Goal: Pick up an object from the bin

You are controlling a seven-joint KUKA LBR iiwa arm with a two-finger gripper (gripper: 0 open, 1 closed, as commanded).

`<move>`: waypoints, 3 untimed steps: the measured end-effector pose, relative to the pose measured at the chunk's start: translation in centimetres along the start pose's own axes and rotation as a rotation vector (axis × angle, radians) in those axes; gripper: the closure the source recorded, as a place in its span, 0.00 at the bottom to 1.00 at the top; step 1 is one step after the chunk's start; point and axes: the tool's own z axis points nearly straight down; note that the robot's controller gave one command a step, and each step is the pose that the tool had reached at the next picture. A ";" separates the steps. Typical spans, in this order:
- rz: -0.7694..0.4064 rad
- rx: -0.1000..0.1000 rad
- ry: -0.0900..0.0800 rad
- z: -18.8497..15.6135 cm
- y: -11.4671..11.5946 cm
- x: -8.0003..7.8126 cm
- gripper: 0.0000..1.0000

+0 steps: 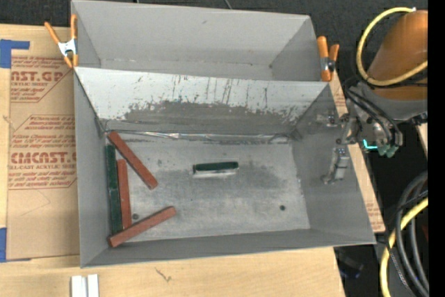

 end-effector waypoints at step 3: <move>-0.028 -0.002 0.000 7.4 7.7 -2.8 0.00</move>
Offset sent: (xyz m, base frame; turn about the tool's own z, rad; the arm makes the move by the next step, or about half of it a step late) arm 0.0338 0.1002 -0.1034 0.0329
